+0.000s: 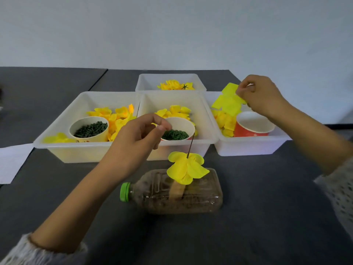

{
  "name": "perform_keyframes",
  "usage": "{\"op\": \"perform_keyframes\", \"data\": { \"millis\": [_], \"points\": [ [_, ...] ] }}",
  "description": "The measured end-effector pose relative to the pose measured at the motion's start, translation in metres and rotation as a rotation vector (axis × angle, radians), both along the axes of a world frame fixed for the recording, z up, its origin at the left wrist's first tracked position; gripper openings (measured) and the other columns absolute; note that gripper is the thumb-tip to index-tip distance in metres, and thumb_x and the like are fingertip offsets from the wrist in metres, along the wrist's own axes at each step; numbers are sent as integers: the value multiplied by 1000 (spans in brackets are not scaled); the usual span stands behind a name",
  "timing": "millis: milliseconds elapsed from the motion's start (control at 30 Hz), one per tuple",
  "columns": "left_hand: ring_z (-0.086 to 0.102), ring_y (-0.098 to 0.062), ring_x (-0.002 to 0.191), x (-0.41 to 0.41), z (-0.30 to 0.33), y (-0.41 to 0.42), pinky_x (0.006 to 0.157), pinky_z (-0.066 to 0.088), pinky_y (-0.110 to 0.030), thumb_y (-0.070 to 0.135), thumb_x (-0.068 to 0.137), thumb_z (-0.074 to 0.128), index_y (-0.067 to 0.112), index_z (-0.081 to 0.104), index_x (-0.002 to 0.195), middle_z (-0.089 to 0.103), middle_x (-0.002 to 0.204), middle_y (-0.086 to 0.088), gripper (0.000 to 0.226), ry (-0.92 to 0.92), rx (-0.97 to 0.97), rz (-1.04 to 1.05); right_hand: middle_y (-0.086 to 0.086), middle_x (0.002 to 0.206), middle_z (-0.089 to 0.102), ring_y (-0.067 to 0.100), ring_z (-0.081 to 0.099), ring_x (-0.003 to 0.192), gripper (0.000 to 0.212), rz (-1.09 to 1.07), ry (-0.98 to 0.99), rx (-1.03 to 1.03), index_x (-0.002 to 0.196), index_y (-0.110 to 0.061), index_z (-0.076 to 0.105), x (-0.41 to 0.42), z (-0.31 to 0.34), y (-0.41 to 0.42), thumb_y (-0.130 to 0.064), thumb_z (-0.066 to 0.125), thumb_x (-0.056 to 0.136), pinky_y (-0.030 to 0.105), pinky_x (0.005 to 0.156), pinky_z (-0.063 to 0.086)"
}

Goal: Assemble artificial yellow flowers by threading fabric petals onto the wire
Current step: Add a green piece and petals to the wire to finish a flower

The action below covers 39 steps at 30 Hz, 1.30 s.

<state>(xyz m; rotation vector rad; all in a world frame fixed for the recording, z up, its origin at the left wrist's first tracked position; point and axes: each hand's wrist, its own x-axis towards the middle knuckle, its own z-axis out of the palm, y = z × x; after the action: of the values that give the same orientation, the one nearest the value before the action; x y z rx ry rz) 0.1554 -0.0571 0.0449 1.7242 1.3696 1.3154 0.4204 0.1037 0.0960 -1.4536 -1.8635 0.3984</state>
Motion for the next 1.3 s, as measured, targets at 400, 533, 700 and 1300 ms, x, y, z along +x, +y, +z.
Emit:
{"op": "perform_keyframes", "data": {
  "millis": [400, 533, 700, 1300],
  "points": [
    [48, -16, 113, 35, 9, -8, 77, 51, -37, 33, 84, 72, 30, 52, 134, 47, 124, 7, 55, 595, 452, 92, -1, 48, 44, 8, 28, 37, 9, 371, 676, -630, 91, -10, 49, -35, -3, -105, -3, 52, 96, 18, 39, 20],
    [53, -4, 85, 37, 8, -8, 67, 38, -19, 24, 92, 62, 23, 66, 96, 55, 92, 18, 6, 421, 498, 105, 8, 64, 54, 11, 40, 40, 14, 461, 749, -785, 95, -9, 53, -42, -10, -123, -21, 47, 100, 19, 38, 32],
    [48, -2, 56, 28, 18, -2, 54, 37, -14, 17, 93, 67, 22, 64, 74, 55, 60, 14, 19, -66, 100, -27, 12, 73, 60, 19, 45, 43, 45, 426, 634, -506, 107, -8, 52, -41, -8, -127, -47, 31, 100, 27, 45, 36],
    [32, -8, 47, 14, 27, 6, 46, 23, -19, 36, 103, 44, 26, 60, 52, 42, 53, 6, 54, -237, -196, -108, 3, 53, 41, 13, 26, 41, 37, 465, 649, -503, 66, -13, 53, -39, -16, -117, -22, 44, 101, 23, 42, 21]
  ]
}}
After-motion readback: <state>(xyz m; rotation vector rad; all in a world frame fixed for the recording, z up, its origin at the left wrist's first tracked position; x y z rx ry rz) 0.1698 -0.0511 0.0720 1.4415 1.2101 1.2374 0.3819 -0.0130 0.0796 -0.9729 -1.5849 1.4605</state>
